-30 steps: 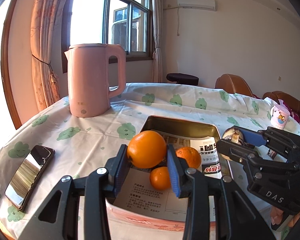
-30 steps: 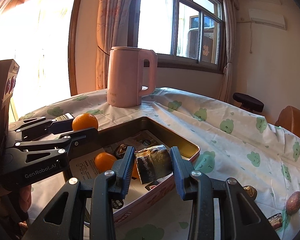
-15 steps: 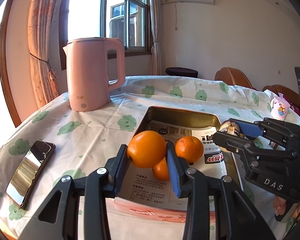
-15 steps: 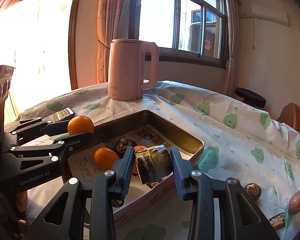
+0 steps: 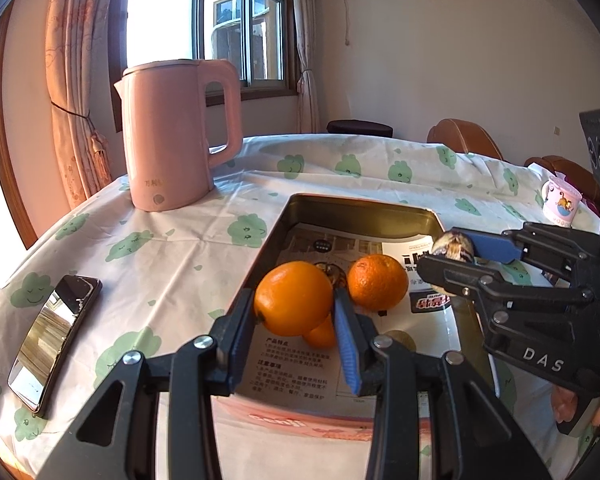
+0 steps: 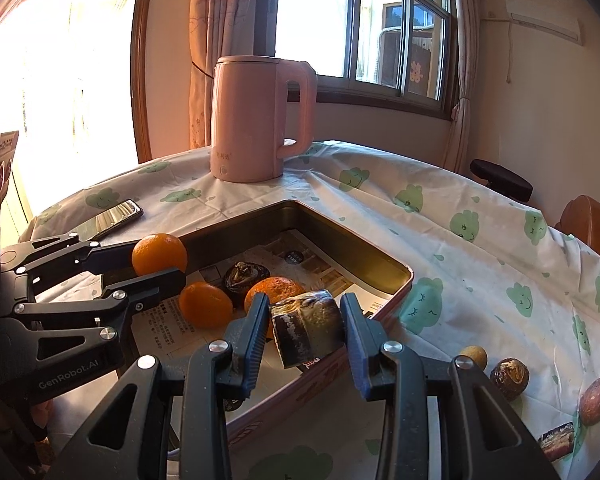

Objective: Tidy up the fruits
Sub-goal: 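Lower the orange into the tin and open the left gripper while the right gripper releases the jar, then grasp a pink-labelled jar with the left gripper while the right gripper grasps a large brown fruit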

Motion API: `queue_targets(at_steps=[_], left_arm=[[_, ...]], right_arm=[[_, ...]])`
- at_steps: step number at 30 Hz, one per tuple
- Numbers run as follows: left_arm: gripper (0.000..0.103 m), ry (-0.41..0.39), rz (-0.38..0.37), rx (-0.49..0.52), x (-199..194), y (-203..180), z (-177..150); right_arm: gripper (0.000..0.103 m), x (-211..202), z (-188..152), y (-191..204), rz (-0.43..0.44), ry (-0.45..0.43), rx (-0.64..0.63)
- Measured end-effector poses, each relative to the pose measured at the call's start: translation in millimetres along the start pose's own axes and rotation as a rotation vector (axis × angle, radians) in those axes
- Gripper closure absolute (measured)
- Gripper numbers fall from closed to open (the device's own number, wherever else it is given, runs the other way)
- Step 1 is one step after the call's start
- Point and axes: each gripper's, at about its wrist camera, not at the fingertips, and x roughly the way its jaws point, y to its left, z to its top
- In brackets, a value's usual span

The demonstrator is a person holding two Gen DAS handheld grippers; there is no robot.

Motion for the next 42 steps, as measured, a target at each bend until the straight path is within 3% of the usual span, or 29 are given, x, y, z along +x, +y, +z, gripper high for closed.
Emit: queue_targets(at_steps=[15,20,25,33,38,42], left_arm=[[0.061,0.013,0.01,0.007,2.8,-1.8,-1.1],[0.041,-0.008,0.022,0.012,-1.5,-2.9,-1.7],[0.038,-0.02,0.02,0.022,-3.8,-6.5,-1.4],[0.036,-0.041,0.008,0.011,-9.8,-10.5,2.4],[0.032,-0.075,-0.029,0.026,-18.3,-30.2,11.7],[0.032,-0.087,-0.101,0.077,-22.0,-68.9,22.5]], right_arm=[[0.064,2.0,0.2,-1.2,-0.006,0.012,0.005],[0.064,-0.6,-0.1,-1.0,-0.015,0.0,0.005],[0.045,-5.1,-0.4,-0.4,-0.026,-0.02,0.006],[0.043,-17.7,-2.8,-8.4,-0.04,-0.066,0.043],[0.043,-39.2,-10.9,-24.3,-0.103,-0.078,0.031],[0.042,-72.7,-20.8,-56.4,-0.174,-0.094,0.048]])
